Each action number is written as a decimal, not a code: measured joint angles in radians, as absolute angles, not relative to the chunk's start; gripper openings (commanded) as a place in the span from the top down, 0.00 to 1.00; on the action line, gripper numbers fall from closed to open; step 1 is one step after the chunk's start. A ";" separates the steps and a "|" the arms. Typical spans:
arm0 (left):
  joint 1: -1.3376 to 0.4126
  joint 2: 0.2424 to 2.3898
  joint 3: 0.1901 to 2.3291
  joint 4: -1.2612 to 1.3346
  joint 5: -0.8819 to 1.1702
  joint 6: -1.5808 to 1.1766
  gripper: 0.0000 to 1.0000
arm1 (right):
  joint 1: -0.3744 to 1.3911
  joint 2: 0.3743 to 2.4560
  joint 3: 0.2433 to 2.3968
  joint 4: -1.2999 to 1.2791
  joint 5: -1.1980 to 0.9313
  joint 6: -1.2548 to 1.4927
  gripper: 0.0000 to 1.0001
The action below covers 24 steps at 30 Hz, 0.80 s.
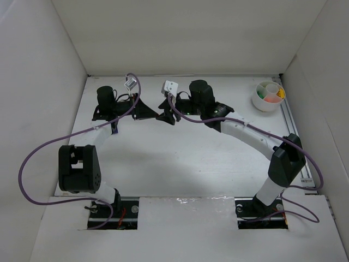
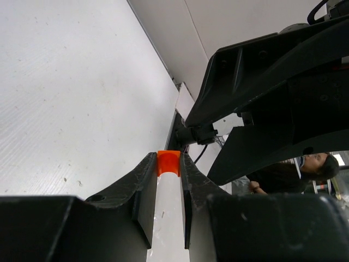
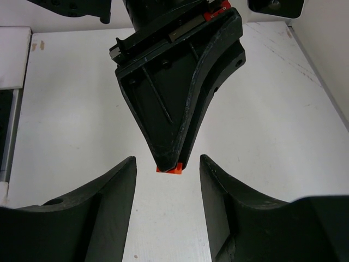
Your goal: Sort the legos into containers by color
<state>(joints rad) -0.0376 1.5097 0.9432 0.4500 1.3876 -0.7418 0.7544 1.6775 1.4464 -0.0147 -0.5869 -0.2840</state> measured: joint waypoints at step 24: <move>-0.038 1.510 0.951 0.448 1.391 -0.756 1.00 | 0.773 1.678 1.430 -0.015 -0.555 -0.286 0.46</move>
<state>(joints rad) -0.0376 1.5097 0.9508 0.4484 1.3914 -0.7563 0.7734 1.6779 1.4300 -0.0147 -0.5552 -0.2855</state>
